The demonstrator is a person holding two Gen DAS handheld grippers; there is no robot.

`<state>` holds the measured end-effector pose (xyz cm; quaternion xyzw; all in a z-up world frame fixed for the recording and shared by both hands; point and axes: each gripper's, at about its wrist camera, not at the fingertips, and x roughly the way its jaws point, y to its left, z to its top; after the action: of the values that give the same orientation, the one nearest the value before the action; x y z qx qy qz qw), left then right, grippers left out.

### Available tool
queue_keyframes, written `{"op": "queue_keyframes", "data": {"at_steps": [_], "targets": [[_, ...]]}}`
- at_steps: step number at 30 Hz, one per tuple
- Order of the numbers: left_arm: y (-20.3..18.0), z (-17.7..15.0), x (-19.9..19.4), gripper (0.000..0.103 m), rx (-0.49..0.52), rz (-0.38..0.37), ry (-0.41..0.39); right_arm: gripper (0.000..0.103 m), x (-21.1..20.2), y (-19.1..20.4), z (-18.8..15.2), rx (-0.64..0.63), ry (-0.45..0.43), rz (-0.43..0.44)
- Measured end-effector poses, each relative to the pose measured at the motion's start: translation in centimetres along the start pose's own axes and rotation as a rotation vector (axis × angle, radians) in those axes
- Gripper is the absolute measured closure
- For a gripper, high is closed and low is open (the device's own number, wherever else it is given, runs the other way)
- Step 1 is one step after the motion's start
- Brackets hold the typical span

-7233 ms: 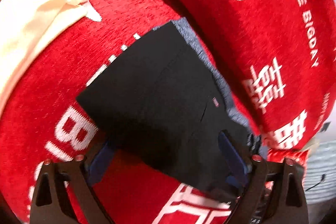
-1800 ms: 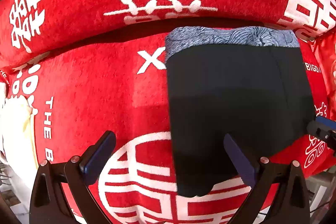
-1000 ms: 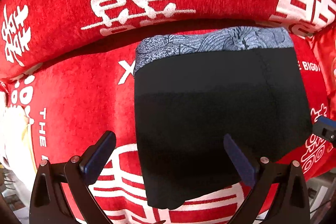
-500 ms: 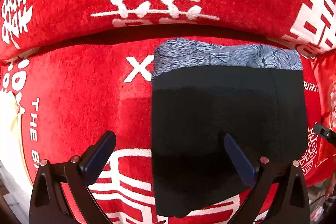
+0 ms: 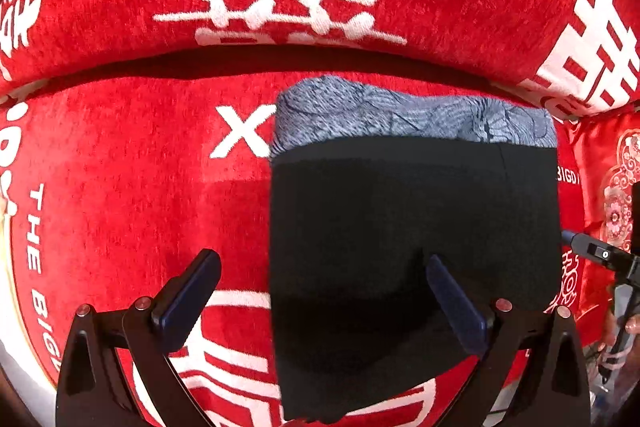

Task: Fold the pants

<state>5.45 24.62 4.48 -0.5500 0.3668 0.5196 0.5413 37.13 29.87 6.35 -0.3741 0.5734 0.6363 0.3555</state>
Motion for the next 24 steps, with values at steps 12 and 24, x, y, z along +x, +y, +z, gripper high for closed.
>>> {"op": "queue_keyframes", "data": {"at_steps": [12, 24], "targets": [[1.7, 1.5, 4.1, 0.0, -0.017, -0.202, 0.041, 0.014, 2.7, -2.6, 1.5, 0.034, 0.058, 0.234], [1.4, 1.4, 6.8, 0.0, -0.063, -0.325, 0.095, 0.013, 6.1, -1.8, 2.9, -0.014, 0.073, 0.287]]}}
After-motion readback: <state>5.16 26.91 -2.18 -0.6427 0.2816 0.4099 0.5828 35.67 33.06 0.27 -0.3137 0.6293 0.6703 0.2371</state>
